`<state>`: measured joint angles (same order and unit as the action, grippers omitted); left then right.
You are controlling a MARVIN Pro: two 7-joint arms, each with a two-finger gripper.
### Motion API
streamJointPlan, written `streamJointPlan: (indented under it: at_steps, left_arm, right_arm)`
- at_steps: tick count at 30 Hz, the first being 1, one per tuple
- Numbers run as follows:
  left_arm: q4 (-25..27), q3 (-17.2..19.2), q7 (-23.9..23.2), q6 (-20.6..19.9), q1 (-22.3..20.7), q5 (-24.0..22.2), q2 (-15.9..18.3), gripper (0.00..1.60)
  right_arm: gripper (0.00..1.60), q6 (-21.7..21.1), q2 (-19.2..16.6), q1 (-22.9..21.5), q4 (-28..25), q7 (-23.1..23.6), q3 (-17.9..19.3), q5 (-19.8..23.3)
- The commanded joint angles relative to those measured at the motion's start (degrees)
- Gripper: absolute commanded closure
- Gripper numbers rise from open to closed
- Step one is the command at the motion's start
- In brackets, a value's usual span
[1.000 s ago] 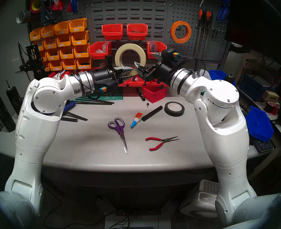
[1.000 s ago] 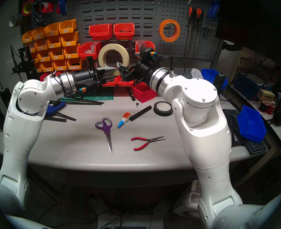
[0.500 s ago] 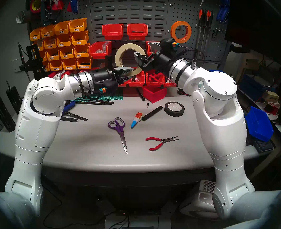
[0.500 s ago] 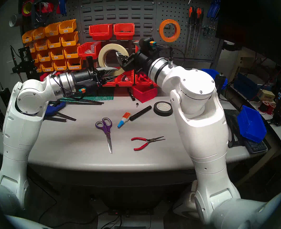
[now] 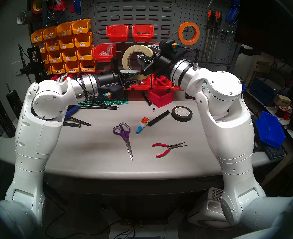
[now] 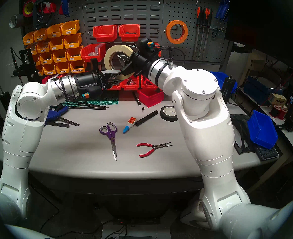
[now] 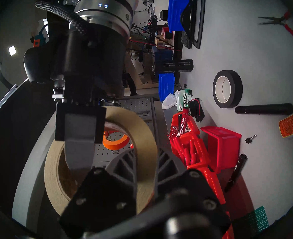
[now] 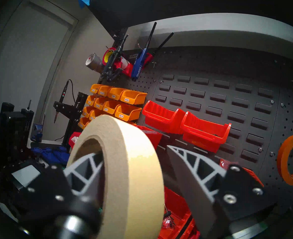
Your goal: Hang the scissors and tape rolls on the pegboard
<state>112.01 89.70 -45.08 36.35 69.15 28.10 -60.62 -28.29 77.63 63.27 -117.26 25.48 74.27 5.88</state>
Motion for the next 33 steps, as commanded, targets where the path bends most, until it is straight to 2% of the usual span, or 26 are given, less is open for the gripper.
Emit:
streamJointPlan:
  at_steps: [1,8,12,14,16,17,18,19,23,25,27,31,33]
  left_arm:
    - [1.72,1.41,0.3,-0.83,-1.24,-0.41,0.05,1.6]
    - [1.74,1.54,-0.31,-2.16,-0.73,-2.17,-0.31,1.6]
    - [2.15,1.88,-1.42,-7.47,1.49,-9.86,-2.28,1.6]
    - [2.36,2.14,-0.96,-9.77,2.73,-13.53,-4.02,1.15]
    - [3.12,2.43,-0.95,-11.17,3.43,-16.29,-4.67,1.16]
    - [3.55,2.61,-1.09,-12.23,3.71,-17.88,-4.98,1.04]
    - [3.99,2.75,-1.16,-13.56,3.97,-19.82,-5.49,0.84]
    - [4.58,2.93,-1.32,-14.21,4.09,-21.21,-5.6,0.0]
    - [7.44,3.97,-2.52,-17.94,4.61,-28.22,-5.75,0.0]
    - [7.99,4.18,-2.34,-18.19,4.74,-28.99,-6.01,0.0]
    - [9.46,4.87,-2.81,-19.82,5.26,-31.82,-6.05,0.0]
    - [12.64,7.58,-3.86,-23.97,8.32,-39.03,-6.05,0.0]
    - [13.65,9.07,-3.99,-24.94,9.94,-40.97,-6.04,0.0]
  right_arm:
    - [1.6,0.67,-0.41,-2.58,-1.48,-0.45,0.78,-1.15]
    - [1.6,0.92,-0.47,-2.02,-2.06,-0.11,1.62,-0.91]
    - [1.6,1.14,-0.44,-1.71,-2.18,-0.12,2.02,-0.72]
    - [1.6,1.22,-0.71,-1.71,-2.18,-0.11,2.09,-0.95]
    - [1.6,1.28,-0.87,-1.6,-2.18,-0.07,2.24,-0.99]
    - [1.6,1.27,-0.93,-1.55,-2.18,0.01,2.31,-0.93]
    - [1.6,1.3,-0.98,-1.48,-2.18,0.02,2.35,-0.94]
    - [1.6,1.35,-1.03,-1.43,-2.18,0.04,2.4,-0.95]
    - [1.6,1.57,-1.23,-1.34,-1.99,-0.1,2.72,-1.32]
    - [1.6,1.58,-1.33,-1.35,-1.87,-0.13,2.84,-1.4]
    - [1.6,1.68,-1.27,-1.22,-1.67,-0.31,3.38,-1.31]
    - [1.6,2.02,-1.59,-0.74,-1.52,-1.23,4.99,-1.8]
    - [1.6,2.31,-1.85,-0.55,-1.43,-1.87,6.19,-2.1]
